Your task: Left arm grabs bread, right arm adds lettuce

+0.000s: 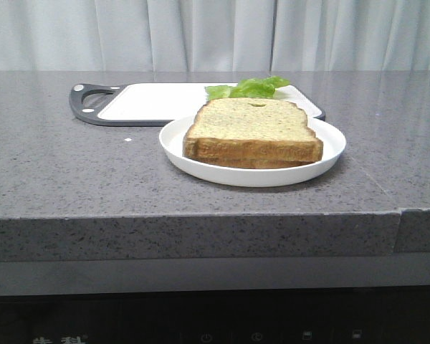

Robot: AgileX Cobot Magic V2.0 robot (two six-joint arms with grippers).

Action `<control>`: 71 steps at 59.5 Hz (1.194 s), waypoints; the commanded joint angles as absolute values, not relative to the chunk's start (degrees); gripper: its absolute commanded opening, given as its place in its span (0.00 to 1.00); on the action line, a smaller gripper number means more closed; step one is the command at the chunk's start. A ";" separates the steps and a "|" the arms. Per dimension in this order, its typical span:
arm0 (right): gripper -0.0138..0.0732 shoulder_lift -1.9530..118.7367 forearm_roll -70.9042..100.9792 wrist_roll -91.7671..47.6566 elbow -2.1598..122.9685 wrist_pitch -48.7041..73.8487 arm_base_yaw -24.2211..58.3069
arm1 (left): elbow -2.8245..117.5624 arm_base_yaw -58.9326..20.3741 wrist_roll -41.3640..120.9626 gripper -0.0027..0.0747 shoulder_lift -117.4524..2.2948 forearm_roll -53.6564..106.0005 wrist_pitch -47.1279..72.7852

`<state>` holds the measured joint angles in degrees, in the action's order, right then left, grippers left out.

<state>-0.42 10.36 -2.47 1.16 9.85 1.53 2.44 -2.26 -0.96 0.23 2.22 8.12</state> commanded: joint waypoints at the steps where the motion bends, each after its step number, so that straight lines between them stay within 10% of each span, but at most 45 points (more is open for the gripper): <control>1: 0.09 -0.12 9.57 -2.84 9.34 9.37 1.19 | 10.31 -2.12 -1.23 0.01 -1.86 1.74 5.78; 28: 0.11 24.04 9.55 -2.84 32.40 16.29 1.19 | 33.80 -2.12 -1.18 0.03 -30.16 1.74 18.59; 45: 0.62 24.30 9.55 -2.84 32.29 16.44 1.19 | 33.80 -2.12 -1.18 0.78 -30.16 1.74 18.24; 71: 0.67 24.30 9.60 -2.84 32.29 17.91 1.26 | 46.77 -12.95 5.24 0.79 -51.33 24.99 33.77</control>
<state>23.52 10.11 -2.47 30.17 21.87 1.53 41.51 -9.38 4.72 -45.35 21.28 34.22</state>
